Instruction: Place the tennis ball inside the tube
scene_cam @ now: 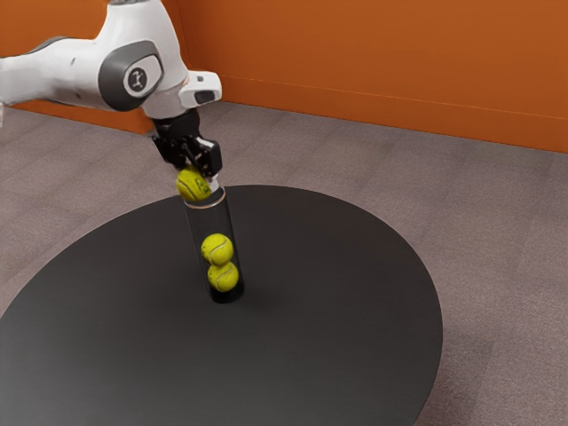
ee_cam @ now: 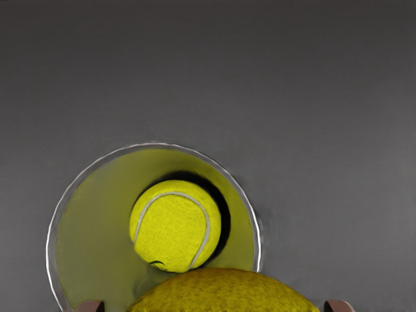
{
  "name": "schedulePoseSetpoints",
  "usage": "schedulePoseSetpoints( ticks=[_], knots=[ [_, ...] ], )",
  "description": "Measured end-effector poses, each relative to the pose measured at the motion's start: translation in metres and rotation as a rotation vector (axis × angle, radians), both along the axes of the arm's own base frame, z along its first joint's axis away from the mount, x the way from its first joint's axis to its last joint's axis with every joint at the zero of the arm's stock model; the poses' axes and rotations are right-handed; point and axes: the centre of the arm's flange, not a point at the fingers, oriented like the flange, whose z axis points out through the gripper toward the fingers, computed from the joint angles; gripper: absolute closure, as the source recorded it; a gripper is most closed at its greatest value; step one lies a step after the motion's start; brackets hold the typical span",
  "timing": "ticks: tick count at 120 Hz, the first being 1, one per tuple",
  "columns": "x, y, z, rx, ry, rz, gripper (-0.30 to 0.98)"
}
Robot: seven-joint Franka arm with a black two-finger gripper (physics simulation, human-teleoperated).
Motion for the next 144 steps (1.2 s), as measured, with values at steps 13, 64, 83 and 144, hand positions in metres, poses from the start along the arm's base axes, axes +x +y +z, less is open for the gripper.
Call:
schedulePoseSetpoints(
  ticks=[13,64,83,144],
  knots=[
    [0.009,0.001,-0.003,-0.004,0.009,-0.002,0.34],
    [0.034,0.022,-0.011,-0.015,0.011,0.024,0.35],
    [0.039,0.015,-0.014,-0.018,0.011,0.013,0.28],
    [-0.010,-0.006,0.074,0.024,-0.043,-0.012,0.03]
  ],
)
